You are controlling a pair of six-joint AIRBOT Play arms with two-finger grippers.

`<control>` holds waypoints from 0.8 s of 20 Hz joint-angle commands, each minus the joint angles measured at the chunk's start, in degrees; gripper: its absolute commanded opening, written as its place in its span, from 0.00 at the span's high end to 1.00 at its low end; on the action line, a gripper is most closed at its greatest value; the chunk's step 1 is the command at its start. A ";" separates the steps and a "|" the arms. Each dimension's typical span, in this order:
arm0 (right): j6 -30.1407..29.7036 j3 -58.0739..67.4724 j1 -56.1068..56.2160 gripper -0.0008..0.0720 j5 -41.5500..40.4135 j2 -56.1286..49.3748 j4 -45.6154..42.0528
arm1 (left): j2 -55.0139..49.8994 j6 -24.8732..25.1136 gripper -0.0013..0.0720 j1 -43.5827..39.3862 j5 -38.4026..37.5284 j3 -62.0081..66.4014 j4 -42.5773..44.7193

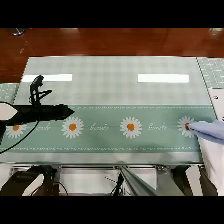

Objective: Fold the shirts.

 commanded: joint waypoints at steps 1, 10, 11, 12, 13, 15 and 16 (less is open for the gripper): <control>1.07 -11.10 -3.78 0.78 0.33 8.61 -16.11 | -0.02 0.00 0.95 0.02 0.20 -0.02 0.00; 2.01 -3.85 6.16 0.48 -6.71 -2.73 -8.83 | -0.44 0.09 0.95 0.04 6.36 4.31 0.02; 2.51 -0.59 9.01 0.74 -10.23 -5.66 0.42 | -0.96 1.07 0.95 0.02 7.78 6.82 -0.02; 1.44 2.03 12.76 0.95 -15.34 -8.41 13.55 | -1.88 2.62 0.95 0.02 8.35 9.64 -0.48; -0.15 3.34 17.46 0.95 -21.33 -10.54 24.50 | -3.32 4.09 0.95 0.02 7.58 13.64 -1.07; -3.30 3.74 31.69 0.95 -33.16 -13.75 32.61 | -7.15 4.11 0.95 -0.31 1.95 23.87 -1.20; -4.61 3.74 40.28 0.95 -36.92 -15.58 29.62 | -9.09 4.11 0.95 -0.81 -1.14 29.16 -0.63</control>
